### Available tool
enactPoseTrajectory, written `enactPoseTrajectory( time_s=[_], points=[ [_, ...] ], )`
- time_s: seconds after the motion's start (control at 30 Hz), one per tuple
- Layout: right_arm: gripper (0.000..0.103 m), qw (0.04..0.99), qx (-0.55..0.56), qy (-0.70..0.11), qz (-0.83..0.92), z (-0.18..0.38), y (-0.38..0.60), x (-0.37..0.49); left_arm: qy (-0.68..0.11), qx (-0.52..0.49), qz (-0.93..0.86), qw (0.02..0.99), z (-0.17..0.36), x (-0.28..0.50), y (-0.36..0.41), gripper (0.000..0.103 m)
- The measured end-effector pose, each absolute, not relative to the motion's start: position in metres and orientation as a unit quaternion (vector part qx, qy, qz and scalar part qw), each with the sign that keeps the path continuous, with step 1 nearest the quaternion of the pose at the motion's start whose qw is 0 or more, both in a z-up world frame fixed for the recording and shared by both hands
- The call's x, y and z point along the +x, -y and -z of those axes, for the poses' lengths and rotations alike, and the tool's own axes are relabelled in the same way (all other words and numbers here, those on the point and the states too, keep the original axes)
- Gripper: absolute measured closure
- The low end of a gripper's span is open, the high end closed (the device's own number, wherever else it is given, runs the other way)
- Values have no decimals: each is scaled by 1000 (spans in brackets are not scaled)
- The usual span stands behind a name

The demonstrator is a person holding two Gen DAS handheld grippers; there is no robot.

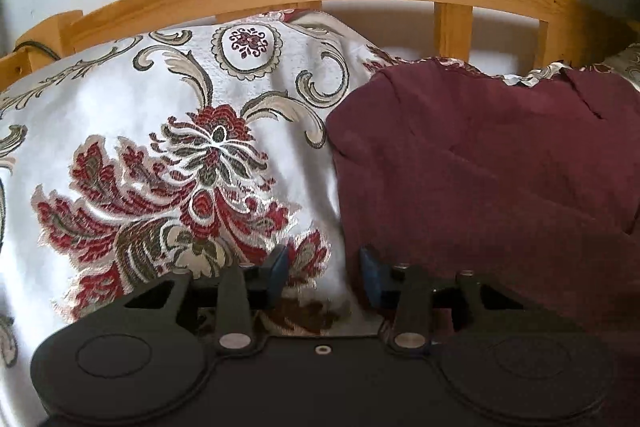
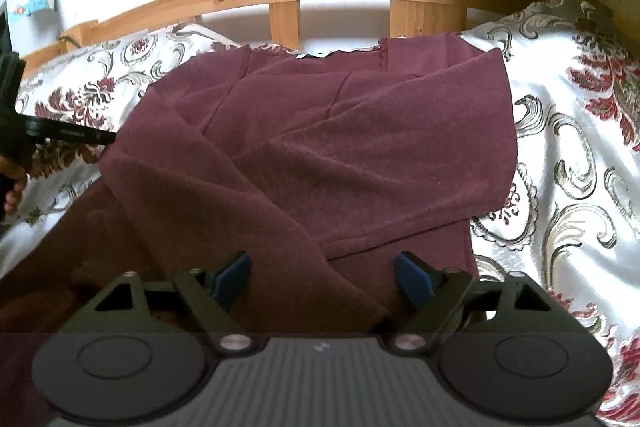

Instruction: Fold small clothes

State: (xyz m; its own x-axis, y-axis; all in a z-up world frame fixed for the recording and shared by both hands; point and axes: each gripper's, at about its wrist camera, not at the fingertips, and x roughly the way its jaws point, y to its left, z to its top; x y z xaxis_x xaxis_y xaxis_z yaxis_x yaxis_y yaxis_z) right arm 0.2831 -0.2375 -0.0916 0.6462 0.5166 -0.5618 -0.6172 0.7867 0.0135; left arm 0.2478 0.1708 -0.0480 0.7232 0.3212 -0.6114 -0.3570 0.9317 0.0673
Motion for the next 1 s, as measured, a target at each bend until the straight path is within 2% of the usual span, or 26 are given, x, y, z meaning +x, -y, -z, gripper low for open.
enactPoseTrajectory(
  time_s=[0.17,0.2,0.23,0.37,0.43,0.73,1.0],
  points=[
    [5,910,-107,-260,-306,86,240,277,-317,-46,-169,932,35,222,-161,40],
    [3,912,-111,-255,-302,84,241,275,-315,-44,-164,934,33,213,-157,32],
    [2,914,-112,-251,-299,82,243,273,-312,-43,-161,935,31,202,-153,25],
    [1,918,-115,-241,-294,73,255,260,-301,-43,-128,944,20,161,-128,13],
    [1,919,-122,-233,-294,67,259,249,-293,-32,-106,950,14,142,-114,3],
    [1,926,-183,-189,-272,39,275,183,-289,45,38,955,11,58,-58,1],
    [0,921,-162,-260,-242,47,303,140,-320,67,100,940,30,34,-31,1]
  ],
)
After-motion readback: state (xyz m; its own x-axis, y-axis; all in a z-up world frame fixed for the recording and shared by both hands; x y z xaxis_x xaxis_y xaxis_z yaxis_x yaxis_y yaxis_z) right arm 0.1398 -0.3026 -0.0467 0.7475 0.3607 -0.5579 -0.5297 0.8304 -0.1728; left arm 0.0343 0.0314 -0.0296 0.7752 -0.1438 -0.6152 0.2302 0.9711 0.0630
